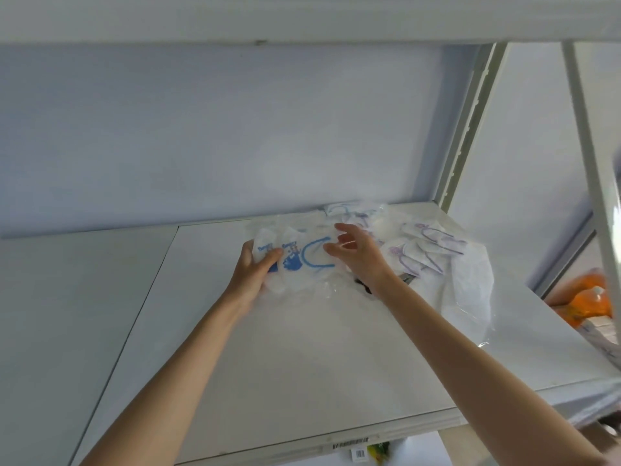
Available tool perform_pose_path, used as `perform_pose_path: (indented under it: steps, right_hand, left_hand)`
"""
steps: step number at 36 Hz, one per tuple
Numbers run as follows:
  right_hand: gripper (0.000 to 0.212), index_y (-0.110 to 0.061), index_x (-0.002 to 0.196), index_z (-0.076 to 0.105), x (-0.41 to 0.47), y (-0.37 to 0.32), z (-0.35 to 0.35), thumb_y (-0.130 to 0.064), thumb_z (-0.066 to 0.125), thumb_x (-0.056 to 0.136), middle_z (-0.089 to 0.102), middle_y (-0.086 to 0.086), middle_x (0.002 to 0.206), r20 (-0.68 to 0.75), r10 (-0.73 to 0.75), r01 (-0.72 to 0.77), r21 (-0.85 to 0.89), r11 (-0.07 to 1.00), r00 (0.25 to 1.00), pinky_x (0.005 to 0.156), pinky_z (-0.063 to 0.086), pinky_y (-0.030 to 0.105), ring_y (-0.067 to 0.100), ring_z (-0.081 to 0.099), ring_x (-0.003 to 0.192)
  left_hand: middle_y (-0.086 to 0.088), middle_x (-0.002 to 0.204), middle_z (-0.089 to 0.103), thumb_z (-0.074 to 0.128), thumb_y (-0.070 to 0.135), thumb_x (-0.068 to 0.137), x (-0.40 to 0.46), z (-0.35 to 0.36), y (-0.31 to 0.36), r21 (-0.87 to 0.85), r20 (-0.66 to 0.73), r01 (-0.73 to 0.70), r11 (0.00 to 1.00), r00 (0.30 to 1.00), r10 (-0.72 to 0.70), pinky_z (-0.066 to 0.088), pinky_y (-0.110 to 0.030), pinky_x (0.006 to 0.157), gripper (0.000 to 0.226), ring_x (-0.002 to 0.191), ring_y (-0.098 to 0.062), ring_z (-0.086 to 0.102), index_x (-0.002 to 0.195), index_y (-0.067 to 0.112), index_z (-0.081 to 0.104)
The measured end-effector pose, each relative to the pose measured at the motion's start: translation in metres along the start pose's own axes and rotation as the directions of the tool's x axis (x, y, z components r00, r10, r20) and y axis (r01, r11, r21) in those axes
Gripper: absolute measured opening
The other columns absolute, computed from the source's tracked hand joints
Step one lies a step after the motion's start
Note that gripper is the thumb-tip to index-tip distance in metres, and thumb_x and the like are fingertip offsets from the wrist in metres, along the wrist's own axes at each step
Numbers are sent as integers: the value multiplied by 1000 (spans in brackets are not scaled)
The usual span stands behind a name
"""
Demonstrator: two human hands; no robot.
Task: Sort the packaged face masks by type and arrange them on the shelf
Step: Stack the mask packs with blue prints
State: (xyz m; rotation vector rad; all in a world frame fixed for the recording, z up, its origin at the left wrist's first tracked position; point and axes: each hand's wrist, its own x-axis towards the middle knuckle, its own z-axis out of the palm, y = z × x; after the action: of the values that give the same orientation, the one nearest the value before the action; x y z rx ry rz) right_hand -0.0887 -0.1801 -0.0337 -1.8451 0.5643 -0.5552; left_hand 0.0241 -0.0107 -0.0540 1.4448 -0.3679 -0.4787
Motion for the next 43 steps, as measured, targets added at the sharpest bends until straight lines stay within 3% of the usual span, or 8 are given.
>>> perform_pose_path:
  steps: [6,10,14,22,32,35,38,43]
  right_hand:
    - [100,-20,132,49,2,10,26,-65,82,49,63,6,123,221,271,-329,290,899,937,85,54,44,27,63,109]
    - [77,-8,131,49,5,17,36,-37,81,67,66,15,114,162,220,-263,340,903,962,63,57,30,25,69,95]
    - [79,-15,131,46,5,15,44,-39,81,65,62,6,118,14,143,-142,242,960,990,89,54,42,22,63,106]
    - [78,-21,146,27,6,10,30,-41,69,84,48,2,123,63,92,-102,179,979,994,96,45,30,17,52,112]
    - [74,-11,150,15,28,19,41,-39,54,94,38,4,147,139,-93,99,-36,994,986,111,32,39,21,36,136]
    - [48,-14,139,38,45,11,29,-41,42,99,52,2,123,224,-45,46,1,999,974,83,44,27,21,54,114]
    - [36,-12,116,57,84,14,7,-38,35,102,58,10,114,84,-147,168,-352,921,986,82,40,30,27,55,105]
    - [55,-13,146,30,142,38,-25,-45,28,101,26,8,154,105,-34,105,-813,572,994,113,20,43,27,21,141]
  left_hand:
    - [-15,114,65,61,16,93,2,9,-2,2,23,-15,1000,1000,15,57,-38,73,34,92,-24,69,124,14,47]
    - [-17,115,64,56,36,88,3,10,0,-44,133,100,994,987,-93,56,-33,70,47,92,-24,67,128,12,48]
    - [-9,115,69,56,63,82,6,14,3,-36,186,153,988,972,-144,55,-42,88,64,101,-23,68,127,17,55]
    - [1,78,55,66,21,91,17,30,-5,72,-123,-112,991,985,120,47,-13,57,22,56,2,55,105,13,50]
    - [-4,93,62,77,30,79,31,32,-4,11,-144,-63,998,987,64,55,-41,81,40,79,-14,61,109,16,54]
    - [-6,96,63,76,21,82,39,26,-2,-4,-217,-82,997,973,79,55,-37,78,41,80,-16,62,114,9,55]
    - [1,87,58,74,19,84,46,17,1,10,-274,-104,995,956,103,51,-26,68,34,69,-7,56,110,12,53]
    - [2,83,57,74,21,84,55,-1,5,28,-313,-105,994,943,109,50,-25,65,34,67,-7,55,110,12,54]
